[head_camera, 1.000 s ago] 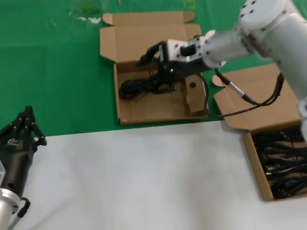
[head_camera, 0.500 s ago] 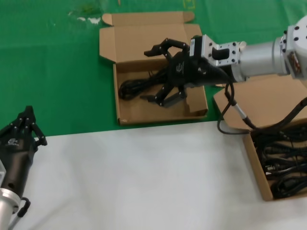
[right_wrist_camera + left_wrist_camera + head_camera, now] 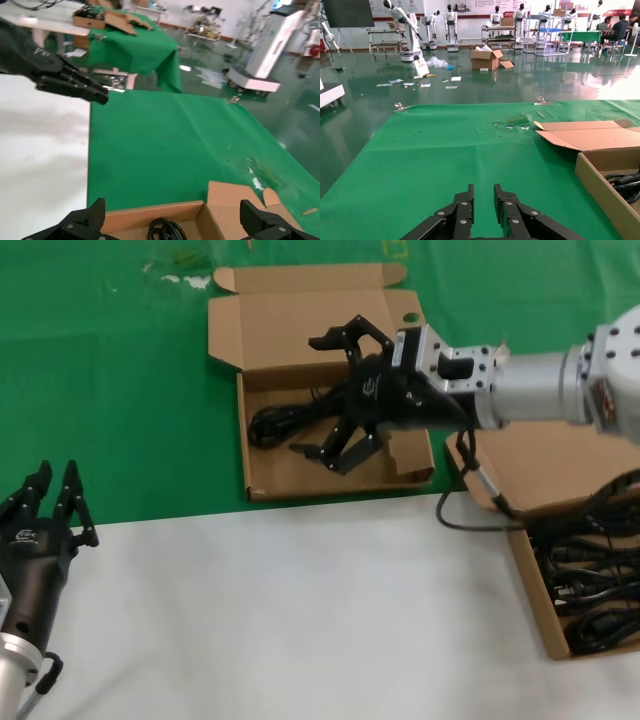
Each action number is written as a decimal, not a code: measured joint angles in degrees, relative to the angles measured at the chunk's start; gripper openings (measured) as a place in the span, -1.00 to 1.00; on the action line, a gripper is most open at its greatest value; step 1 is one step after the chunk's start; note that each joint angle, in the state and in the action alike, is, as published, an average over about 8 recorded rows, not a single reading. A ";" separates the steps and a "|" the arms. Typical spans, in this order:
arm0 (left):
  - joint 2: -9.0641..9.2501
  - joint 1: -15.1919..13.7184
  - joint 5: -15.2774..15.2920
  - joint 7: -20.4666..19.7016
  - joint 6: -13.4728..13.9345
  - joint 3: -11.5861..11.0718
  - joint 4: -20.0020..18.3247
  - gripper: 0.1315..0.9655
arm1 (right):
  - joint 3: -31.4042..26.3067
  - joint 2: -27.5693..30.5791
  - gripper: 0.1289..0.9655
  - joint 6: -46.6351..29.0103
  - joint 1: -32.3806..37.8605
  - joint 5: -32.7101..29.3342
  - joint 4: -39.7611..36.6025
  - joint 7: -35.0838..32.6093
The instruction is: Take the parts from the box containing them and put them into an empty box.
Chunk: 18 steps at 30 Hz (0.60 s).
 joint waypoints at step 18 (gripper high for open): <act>0.00 0.00 -0.01 0.00 0.00 0.00 0.00 -0.14 | 5.66 -0.74 1.00 15.25 -14.51 3.95 10.04 2.45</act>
